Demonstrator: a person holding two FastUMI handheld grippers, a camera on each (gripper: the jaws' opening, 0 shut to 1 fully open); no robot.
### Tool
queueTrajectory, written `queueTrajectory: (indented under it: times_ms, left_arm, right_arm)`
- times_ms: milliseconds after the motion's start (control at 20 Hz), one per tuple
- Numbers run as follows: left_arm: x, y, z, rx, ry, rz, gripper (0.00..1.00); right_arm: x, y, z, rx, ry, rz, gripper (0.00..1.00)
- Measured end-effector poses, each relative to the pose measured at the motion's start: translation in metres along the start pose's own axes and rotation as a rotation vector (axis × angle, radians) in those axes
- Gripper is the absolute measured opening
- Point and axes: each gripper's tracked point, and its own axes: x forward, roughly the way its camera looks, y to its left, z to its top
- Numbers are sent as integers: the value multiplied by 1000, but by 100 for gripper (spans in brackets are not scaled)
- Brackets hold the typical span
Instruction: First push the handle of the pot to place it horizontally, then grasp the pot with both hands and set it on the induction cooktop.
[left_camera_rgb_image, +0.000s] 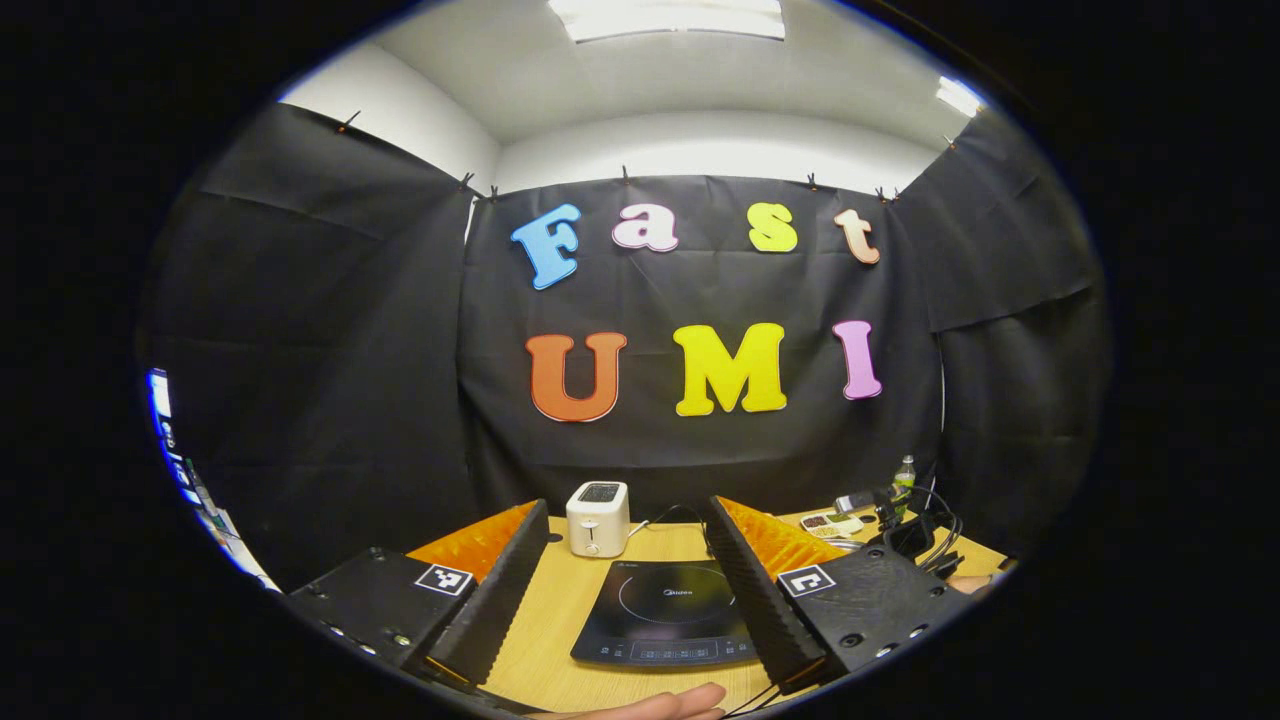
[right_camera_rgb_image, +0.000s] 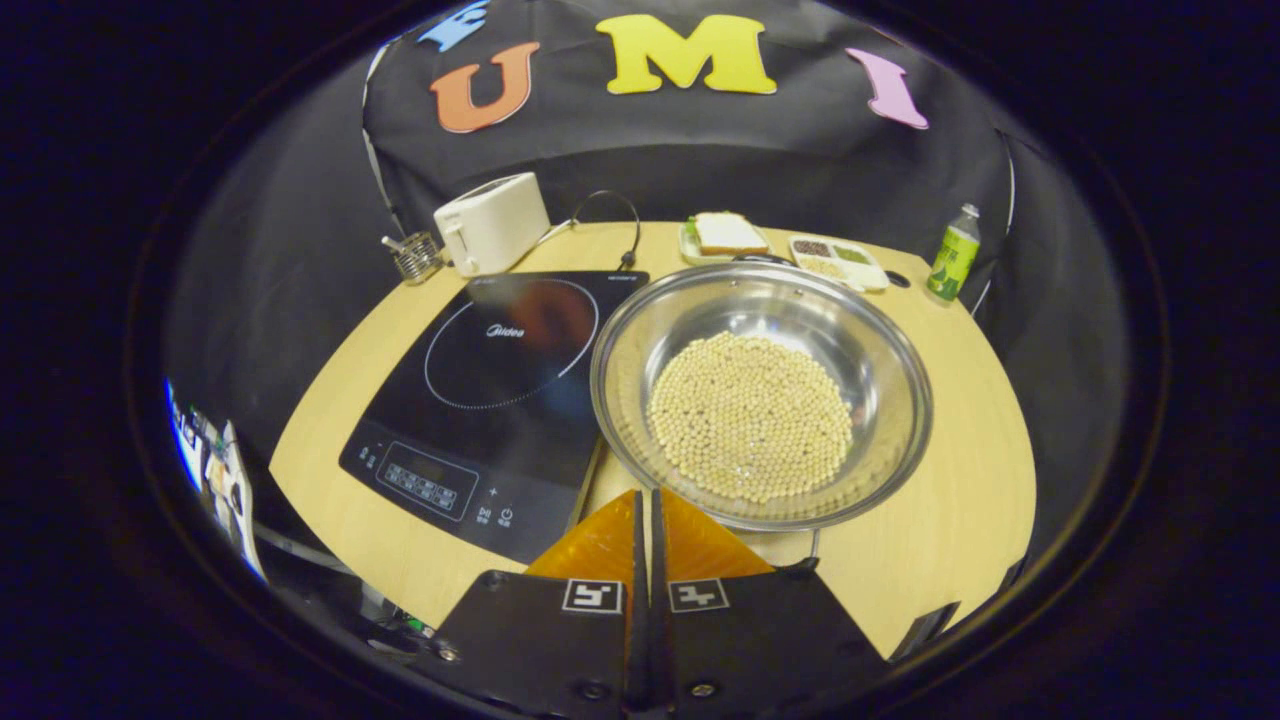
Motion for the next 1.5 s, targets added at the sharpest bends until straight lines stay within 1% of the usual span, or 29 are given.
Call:
queueTrajectory:
  times_ms: [50,100,150,300,350,450,500,550,600,650,700,950,1100,1150,1200,1500]
  left_arm:
    - [-1,-2,1,3,-2,-4,95]
    - [-3,-4,0,3,-3,-11,95]
    - [-4,-6,0,2,-5,-15,95]
    - [-4,-8,0,8,-6,-20,95]
    - [-3,-9,1,7,-4,-18,95]
    - [-2,-13,-1,2,4,-23,95]
    - [-3,-15,-1,0,4,-26,95]
    - [-3,-16,0,0,5,-29,95]
    - [-2,-18,-1,3,6,-31,94]
    - [-2,-20,-3,6,7,-35,95]
    - [-3,-21,-3,7,9,-39,95]
    - [-2,-25,-3,-2,9,-49,95]
    - [-2,-24,-7,-10,15,-49,95]
    - [-1,-24,-9,-11,19,-49,95]
    - [-1,-23,-10,-12,22,-48,95]
    - [0,-22,-10,-18,23,-52,95]
  right_arm:
    - [4,1,-3,8,12,7,0]
    - [8,-1,-7,18,26,8,1]
    - [10,-5,-10,34,32,5,4]
    - [11,-2,-11,47,42,30,1]
    - [10,-4,-12,43,44,30,4]
    - [9,-4,-15,36,50,33,4]
    - [9,-3,-17,34,54,35,0]
    - [9,-5,-20,29,62,35,4]
    - [9,-8,-24,28,74,32,0]
    - [10,-11,-28,30,84,27,4]
    - [10,-15,-29,32,87,23,0]
    - [9,-33,-31,56,80,13,0]
    - [7,-41,-33,64,72,15,4]
    - [7,-43,-33,65,72,16,4]
    - [6,-46,-33,65,72,16,1]
    - [3,-70,-35,60,73,14,0]
